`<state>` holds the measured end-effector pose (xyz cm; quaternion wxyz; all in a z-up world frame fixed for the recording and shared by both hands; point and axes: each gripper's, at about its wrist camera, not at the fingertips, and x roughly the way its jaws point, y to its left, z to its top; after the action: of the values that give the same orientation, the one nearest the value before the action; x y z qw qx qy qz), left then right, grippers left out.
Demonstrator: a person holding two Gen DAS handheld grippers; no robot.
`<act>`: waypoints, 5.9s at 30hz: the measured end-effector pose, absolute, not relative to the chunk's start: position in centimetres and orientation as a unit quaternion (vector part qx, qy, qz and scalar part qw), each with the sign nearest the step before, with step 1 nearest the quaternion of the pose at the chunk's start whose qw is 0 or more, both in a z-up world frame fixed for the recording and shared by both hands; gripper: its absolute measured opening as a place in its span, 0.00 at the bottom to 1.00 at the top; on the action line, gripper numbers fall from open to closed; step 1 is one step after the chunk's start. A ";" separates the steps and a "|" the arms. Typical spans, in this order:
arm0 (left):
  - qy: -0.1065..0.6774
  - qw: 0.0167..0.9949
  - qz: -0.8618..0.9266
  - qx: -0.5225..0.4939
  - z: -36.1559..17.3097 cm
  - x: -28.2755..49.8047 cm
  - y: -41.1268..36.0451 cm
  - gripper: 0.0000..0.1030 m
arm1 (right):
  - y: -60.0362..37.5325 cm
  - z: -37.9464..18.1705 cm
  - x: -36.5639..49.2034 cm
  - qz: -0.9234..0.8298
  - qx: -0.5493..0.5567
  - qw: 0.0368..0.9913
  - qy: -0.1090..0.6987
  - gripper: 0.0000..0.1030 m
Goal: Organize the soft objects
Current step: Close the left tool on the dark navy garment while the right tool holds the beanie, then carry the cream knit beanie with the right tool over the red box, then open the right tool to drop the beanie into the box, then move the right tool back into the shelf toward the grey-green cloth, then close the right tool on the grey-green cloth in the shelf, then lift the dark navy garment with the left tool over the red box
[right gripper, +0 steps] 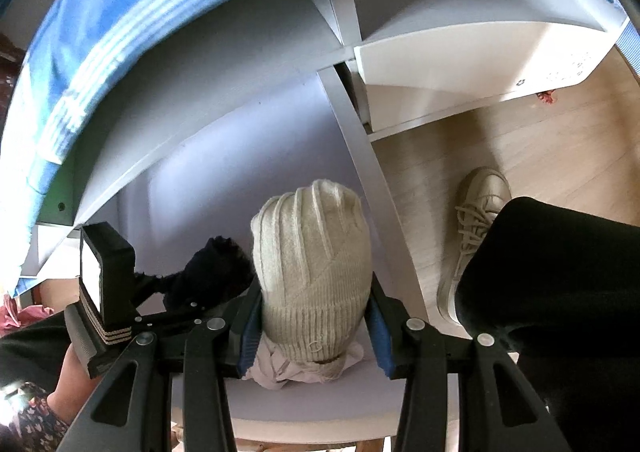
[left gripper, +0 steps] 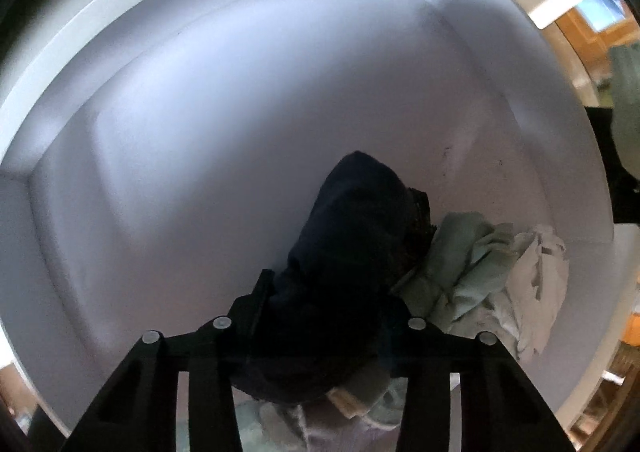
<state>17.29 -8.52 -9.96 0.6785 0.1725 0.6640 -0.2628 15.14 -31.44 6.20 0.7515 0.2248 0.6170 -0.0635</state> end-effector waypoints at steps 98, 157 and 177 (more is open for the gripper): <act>0.708 0.667 -0.200 0.116 -15.2 17.7 -1.2 0.43 | -22.2 27.0 24.1 0.095 0.034 0.896 0.433 0.48; 0.668 0.702 -0.191 0.154 -16.7 14.4 -5.5 0.46 | -19.9 -4.4 19.4 0.081 -0.050 0.675 0.731 0.42; 0.645 0.721 -0.234 0.098 -10.4 13.2 -6.2 0.31 | -22.6 -3.9 17.5 0.015 0.091 0.676 0.731 0.33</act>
<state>13.22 -6.19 -10.44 0.7208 0.0980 0.6451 -0.2337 17.55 -22.64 -3.85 0.6761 0.0914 0.7309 0.0151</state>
